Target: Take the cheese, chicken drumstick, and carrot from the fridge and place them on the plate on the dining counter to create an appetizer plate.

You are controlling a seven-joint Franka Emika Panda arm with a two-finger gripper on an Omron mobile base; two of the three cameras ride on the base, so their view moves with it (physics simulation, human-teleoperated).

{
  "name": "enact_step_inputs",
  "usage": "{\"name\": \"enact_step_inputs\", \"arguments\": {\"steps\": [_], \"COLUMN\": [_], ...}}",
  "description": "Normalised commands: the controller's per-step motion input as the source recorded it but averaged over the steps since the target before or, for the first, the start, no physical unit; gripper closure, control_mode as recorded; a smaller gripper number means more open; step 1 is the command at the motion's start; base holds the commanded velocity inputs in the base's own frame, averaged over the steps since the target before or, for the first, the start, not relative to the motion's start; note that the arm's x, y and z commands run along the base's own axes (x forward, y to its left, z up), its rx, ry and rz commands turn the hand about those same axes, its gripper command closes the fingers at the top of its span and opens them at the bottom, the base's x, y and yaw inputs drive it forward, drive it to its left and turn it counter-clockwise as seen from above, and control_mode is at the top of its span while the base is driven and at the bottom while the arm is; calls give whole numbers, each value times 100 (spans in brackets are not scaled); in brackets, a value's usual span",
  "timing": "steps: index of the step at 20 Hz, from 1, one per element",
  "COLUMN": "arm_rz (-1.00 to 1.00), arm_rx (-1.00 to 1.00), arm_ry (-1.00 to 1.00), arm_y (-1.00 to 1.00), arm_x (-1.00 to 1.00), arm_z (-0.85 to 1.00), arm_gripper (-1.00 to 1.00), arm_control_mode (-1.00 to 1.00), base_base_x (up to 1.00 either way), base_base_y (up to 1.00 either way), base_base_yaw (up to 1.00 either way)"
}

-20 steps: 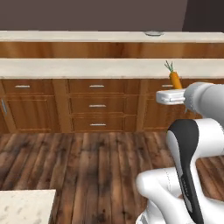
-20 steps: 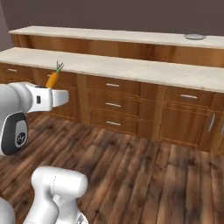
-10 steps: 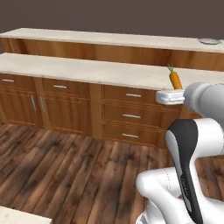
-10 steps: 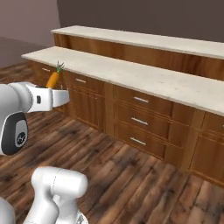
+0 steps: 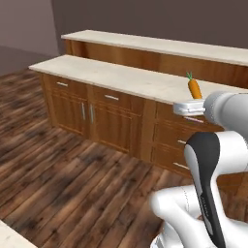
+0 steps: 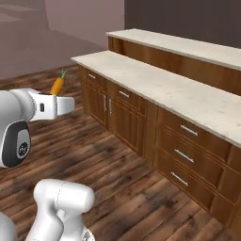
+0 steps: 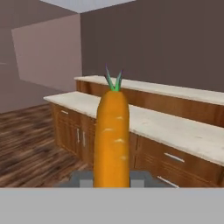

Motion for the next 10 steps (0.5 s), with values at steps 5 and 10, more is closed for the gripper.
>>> {"name": "enact_step_inputs", "arguments": {"steps": [5, 10], "arm_rz": [0, 0], "arm_rx": [0, 0], "arm_ry": [0, 0], "arm_y": [0, 0], "arm_x": [0, 0], "arm_z": [0, 0], "arm_gripper": [100, 100], "arm_control_mode": [100, 100], "base_base_x": [83, 91], "base_base_y": [0, 0], "base_base_yaw": [52, 51]}}
